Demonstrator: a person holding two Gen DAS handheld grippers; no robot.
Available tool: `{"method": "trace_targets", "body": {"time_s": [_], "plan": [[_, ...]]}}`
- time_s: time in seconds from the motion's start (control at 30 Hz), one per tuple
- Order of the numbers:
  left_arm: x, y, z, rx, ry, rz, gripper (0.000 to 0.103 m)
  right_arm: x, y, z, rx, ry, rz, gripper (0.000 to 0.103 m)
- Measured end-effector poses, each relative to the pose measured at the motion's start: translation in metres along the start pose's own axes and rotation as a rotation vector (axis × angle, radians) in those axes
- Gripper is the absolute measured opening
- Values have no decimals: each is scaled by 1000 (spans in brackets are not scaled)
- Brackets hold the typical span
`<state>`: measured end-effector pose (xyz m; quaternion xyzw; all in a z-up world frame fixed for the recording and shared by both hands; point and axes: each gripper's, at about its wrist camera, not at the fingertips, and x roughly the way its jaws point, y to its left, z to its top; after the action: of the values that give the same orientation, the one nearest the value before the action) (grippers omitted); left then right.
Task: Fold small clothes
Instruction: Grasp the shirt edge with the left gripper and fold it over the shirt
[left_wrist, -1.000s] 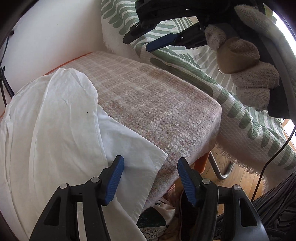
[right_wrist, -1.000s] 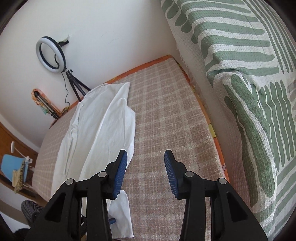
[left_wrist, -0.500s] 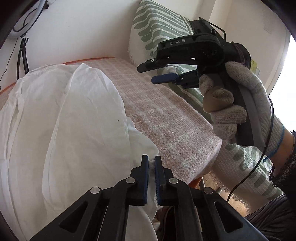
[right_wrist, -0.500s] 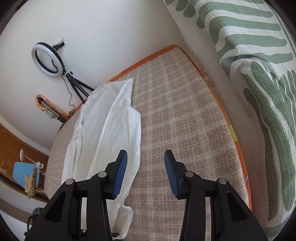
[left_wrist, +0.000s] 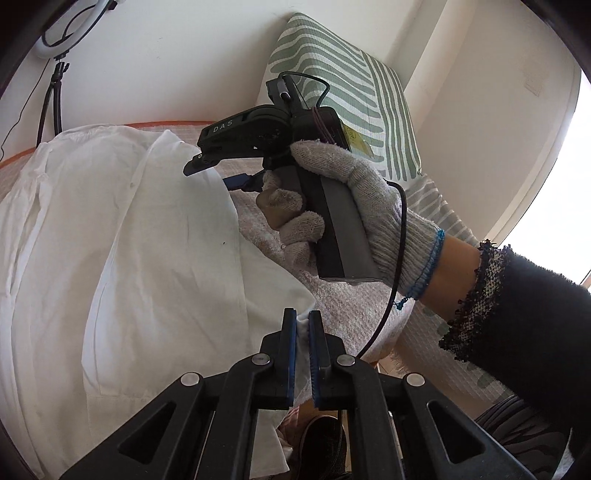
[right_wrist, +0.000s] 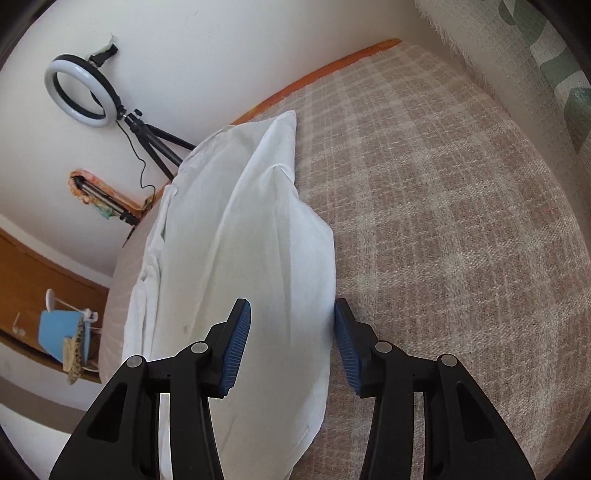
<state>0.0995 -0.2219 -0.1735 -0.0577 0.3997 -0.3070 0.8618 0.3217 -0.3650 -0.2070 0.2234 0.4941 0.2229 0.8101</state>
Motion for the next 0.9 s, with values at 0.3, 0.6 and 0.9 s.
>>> {"method": "trace_targets", "body": {"time_s": [0.3, 0.6, 0.9], "plan": [[-7, 16, -2, -62, -15, -9, 3, 5, 31, 5, -124, 3, -163, 4], [-47, 40, -13, -126, -74, -9, 3, 8, 112, 5, -370, -14, -384, 3], [-83, 70, -36, -188, -106, 49, 3, 58, 182, -11, -543, 22, -435, 3]]}}
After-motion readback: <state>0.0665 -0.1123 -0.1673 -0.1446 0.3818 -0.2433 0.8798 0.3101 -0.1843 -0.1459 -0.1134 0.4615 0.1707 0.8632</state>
